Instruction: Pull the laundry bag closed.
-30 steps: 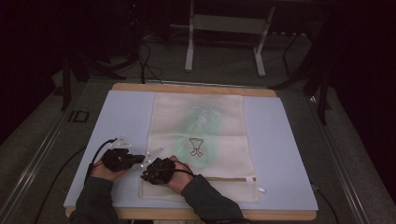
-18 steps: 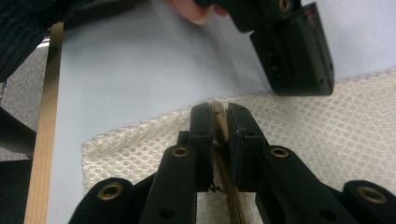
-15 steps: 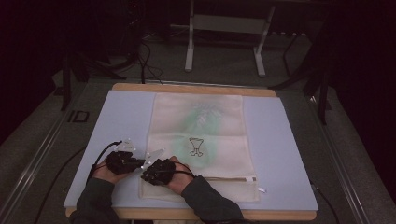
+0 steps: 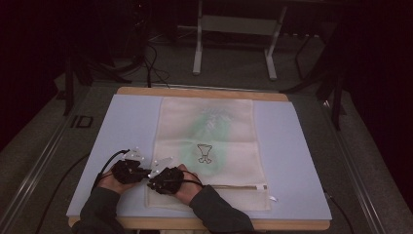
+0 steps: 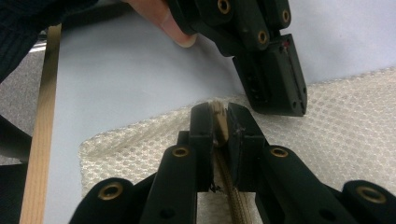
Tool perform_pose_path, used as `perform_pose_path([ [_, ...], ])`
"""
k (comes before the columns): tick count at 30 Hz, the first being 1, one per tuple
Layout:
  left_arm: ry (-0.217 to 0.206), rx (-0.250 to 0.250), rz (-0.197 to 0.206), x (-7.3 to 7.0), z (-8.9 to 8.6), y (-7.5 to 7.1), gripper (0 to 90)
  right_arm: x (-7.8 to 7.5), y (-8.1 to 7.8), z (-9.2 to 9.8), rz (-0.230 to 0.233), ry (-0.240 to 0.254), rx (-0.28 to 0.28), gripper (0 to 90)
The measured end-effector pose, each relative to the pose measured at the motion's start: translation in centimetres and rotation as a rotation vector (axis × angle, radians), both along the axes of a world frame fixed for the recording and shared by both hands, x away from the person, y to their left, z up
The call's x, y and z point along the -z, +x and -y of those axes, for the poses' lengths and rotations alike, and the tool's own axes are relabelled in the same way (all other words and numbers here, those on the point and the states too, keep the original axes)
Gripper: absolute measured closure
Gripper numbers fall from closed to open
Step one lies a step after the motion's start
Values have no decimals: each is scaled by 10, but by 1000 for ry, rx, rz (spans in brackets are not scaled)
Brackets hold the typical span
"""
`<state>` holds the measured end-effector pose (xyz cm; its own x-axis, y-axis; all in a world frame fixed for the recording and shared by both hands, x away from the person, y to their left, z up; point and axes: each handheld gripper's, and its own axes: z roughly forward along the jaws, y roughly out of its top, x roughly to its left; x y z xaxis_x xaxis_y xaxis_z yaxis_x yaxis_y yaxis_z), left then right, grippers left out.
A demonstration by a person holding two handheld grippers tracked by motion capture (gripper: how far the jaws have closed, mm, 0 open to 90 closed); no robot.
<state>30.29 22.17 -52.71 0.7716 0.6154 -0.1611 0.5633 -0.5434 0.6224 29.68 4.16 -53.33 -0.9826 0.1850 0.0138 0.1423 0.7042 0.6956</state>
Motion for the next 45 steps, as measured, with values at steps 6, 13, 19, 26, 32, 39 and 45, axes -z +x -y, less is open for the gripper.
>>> perform_pose_path([
  [6,1,-11,-25,-1,-1,-3,899,1,-2,1,5,8,6,818],
  [13,5,-9,-37,-1,-2,-2,900,0,-2,2,6,2,5,820],
  [19,7,-1,-42,-1,-2,-1,900,-1,-1,5,-11,0,9,822],
  [26,17,-1,-34,-1,-1,-1,900,-3,-2,9,3,-25,9,822],
  [32,14,4,-33,-1,-1,-1,900,-4,-3,12,8,-32,9,822],
  [39,18,10,-31,-2,-1,0,900,-7,-5,12,12,-50,19,822],
  [45,13,10,-32,-1,-1,0,900,-9,-7,13,38,-76,12,822],
])
